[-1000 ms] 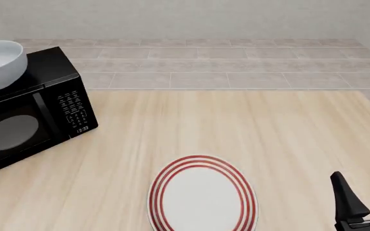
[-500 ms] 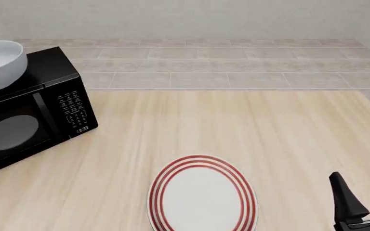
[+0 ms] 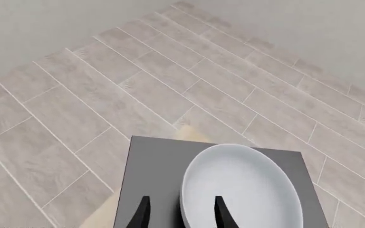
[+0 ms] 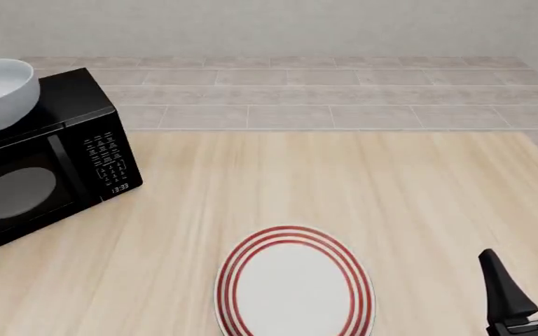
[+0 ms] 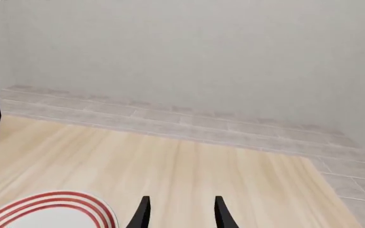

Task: Pick up the white bowl and put it on the plate.

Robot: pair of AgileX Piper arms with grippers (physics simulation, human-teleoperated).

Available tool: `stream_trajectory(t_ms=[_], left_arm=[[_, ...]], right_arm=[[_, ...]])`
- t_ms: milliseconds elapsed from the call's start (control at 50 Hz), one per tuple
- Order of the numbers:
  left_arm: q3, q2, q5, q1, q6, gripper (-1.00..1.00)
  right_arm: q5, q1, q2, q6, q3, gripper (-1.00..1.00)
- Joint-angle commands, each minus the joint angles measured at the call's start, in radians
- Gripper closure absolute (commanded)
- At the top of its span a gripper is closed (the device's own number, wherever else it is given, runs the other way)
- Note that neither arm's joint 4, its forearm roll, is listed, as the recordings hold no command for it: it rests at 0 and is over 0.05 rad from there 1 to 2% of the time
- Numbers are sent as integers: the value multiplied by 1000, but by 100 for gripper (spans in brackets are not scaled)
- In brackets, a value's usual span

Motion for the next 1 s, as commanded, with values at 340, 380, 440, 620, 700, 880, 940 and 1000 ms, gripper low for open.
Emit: stream_trajectory(t_ms=[340,380,440,620,700,880,940,1000], left_arm=[[20,76,-50,-14,16,-100],[18,84,-51,-13,13,-100],[14,93,-53,-5,13,-100],[24,106,-70,-5,20,-100],[26,126,-78,-1,14,-100],[14,151,-79,-5,6,-100],[16,155,-84,-3,10,-100],[14,158,-84,-7,12,-100]], right_arm=[[6,5,0,-8,-20,-100],[7,5,0,-9,-22,-100],[5,5,0,-8,-20,-100],[0,6,0,-10,-16,-100],[-1,9,0,-12,-13,-100],[7,9,0,-12,-25,-100],[7,11,0,-10,-25,-100],[0,13,0,-10,-17,-100]])
